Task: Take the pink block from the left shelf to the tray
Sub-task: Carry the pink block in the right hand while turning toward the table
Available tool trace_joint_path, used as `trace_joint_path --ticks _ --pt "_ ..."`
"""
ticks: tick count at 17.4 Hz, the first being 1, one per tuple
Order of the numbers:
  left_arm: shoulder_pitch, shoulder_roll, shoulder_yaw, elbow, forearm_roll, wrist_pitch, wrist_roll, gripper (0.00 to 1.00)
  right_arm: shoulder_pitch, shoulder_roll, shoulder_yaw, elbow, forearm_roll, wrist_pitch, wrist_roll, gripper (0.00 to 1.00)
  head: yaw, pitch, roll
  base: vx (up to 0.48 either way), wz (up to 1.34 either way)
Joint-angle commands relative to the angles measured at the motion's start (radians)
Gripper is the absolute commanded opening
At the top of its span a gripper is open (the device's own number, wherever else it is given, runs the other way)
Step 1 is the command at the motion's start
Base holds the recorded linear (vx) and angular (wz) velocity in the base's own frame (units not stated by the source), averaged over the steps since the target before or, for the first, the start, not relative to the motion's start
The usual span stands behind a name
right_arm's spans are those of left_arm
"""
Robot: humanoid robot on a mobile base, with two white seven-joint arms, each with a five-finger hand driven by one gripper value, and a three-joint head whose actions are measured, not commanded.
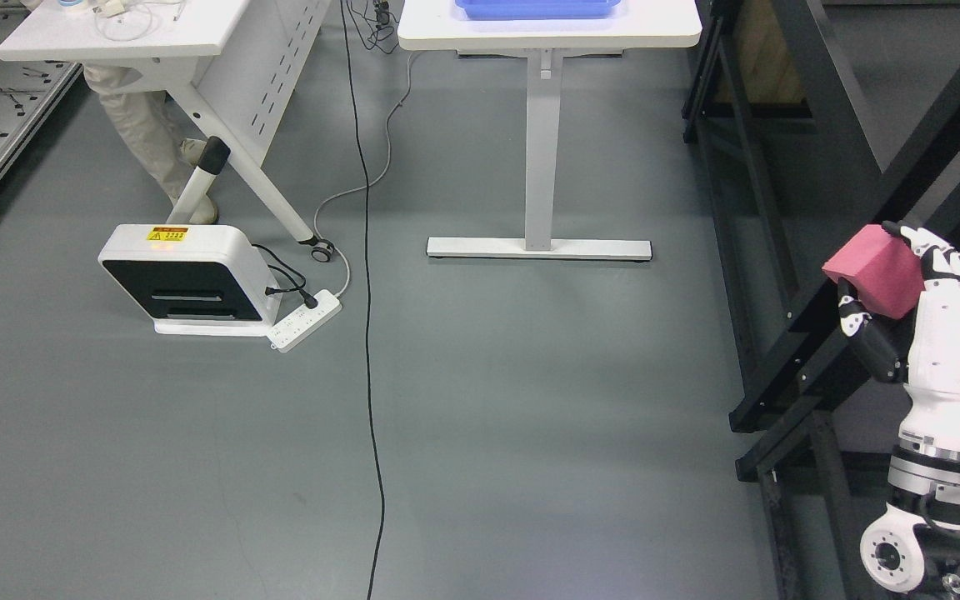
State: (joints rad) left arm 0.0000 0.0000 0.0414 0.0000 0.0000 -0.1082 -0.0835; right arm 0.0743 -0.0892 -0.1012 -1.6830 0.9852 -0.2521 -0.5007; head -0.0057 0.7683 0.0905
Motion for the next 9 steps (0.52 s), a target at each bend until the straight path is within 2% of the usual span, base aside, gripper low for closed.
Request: trace_joint_path --ticks 1,9 --pt "-0.025 0.017 0.0 -0.017 -0.002 -0.001 -0.001 1.0 -0.001 0.0 0.0 0.0 0.0 -0.004 0.001 0.03 0.0 0.0 0.0 0.02 -0.05" --pt "-0.023 0.017 0.0 -0.017 -0.002 -0.001 -0.001 1.0 -0.001 0.0 0.001 0.0 0.0 -0.004 0.001 0.03 0.0 0.0 0.0 0.053 0.0"
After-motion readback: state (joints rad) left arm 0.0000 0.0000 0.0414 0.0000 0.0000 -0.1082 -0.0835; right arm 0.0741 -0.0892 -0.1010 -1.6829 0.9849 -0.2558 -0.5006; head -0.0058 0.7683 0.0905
